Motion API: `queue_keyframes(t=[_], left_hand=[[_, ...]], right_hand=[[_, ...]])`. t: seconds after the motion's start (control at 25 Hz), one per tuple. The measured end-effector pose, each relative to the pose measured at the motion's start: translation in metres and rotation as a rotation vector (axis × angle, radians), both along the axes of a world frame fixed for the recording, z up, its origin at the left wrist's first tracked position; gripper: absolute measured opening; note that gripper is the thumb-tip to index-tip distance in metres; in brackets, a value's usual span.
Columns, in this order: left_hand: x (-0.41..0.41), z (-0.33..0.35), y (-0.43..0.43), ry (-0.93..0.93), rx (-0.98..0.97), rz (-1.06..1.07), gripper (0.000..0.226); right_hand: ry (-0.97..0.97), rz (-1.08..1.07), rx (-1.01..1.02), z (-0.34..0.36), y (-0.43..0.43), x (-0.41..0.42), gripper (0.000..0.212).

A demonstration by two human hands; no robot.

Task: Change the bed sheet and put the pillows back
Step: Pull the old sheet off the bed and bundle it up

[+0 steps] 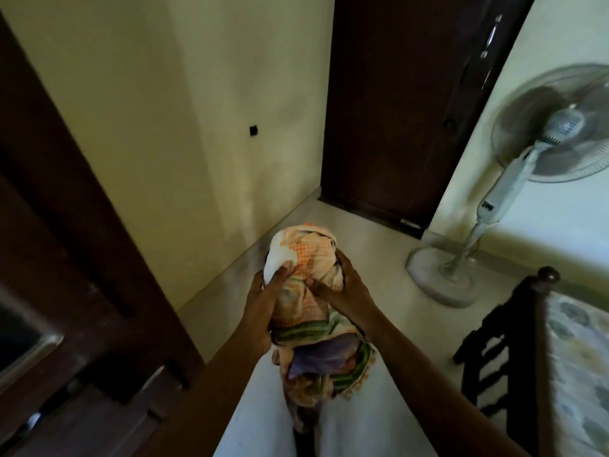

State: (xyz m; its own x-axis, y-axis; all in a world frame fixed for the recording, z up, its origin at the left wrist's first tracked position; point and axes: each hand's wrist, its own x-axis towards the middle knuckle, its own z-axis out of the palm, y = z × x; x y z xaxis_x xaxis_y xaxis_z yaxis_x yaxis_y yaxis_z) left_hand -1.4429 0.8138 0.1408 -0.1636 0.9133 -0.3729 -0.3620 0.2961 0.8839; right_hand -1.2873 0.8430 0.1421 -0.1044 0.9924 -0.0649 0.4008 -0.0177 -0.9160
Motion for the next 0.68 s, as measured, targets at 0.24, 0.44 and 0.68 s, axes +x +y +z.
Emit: queue_keyframes(t=[0.24, 0.44, 0.68], left_hand=[[0.009, 0.028, 0.201, -0.064, 0.090, 0.023, 0.075], [0.018, 0.053, 0.336, -0.017, 0.164, 0.021, 0.062], [0.033, 0.086, 0.479, 0.027, 0.257, 0.110, 0.076]], right_hand=[[0.034, 0.069, 0.089, 0.031, 0.203, 0.013, 0.085], [0.042, 0.084, 0.138, 0.053, 0.340, 0.013, 0.105], [0.114, 0.187, 0.236, 0.078, 0.504, 0.019, 0.099]])
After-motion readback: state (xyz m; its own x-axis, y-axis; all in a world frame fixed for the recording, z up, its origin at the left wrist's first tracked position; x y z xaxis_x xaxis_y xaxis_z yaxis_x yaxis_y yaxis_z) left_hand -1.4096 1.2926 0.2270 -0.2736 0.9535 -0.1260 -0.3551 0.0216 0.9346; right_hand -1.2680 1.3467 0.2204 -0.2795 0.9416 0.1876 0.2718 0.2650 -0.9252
